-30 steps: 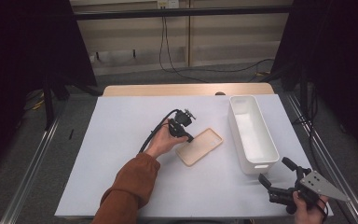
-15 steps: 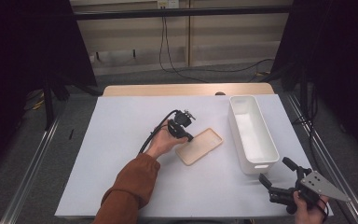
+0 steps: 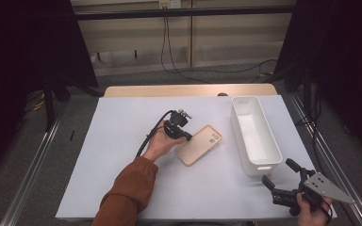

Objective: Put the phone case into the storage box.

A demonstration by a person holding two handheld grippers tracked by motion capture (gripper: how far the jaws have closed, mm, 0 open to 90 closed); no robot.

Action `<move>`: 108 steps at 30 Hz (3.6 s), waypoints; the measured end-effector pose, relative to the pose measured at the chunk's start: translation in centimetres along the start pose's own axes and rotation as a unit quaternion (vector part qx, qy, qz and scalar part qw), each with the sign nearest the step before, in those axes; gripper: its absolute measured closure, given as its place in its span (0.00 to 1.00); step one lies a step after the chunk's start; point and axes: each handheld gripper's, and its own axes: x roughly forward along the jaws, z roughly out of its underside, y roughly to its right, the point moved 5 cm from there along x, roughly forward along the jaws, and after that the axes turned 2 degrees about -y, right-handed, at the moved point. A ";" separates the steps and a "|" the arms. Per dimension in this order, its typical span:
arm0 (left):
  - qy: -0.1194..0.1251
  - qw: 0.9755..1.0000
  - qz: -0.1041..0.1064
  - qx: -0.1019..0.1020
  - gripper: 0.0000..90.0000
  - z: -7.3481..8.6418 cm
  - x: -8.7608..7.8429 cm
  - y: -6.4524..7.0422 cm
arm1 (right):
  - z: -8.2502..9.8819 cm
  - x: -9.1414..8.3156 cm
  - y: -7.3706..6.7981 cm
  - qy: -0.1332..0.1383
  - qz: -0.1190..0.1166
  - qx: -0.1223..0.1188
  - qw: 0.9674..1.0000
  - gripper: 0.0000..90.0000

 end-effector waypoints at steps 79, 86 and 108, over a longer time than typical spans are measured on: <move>0.245 0.967 -0.066 -0.019 0.97 4.3 -10.6 1.4 | -0.2 0.0 0.0 0.002 0.004 0.001 1.000 0.00; 0.260 0.963 -0.063 -0.021 0.97 5.2 -11.8 1.7 | -0.5 0.2 -0.1 0.002 0.000 0.000 1.000 0.00; 0.297 0.951 -0.079 -0.040 0.97 9.2 -14.7 2.3 | -2.9 1.2 -1.5 -0.001 -0.032 -0.016 0.999 0.00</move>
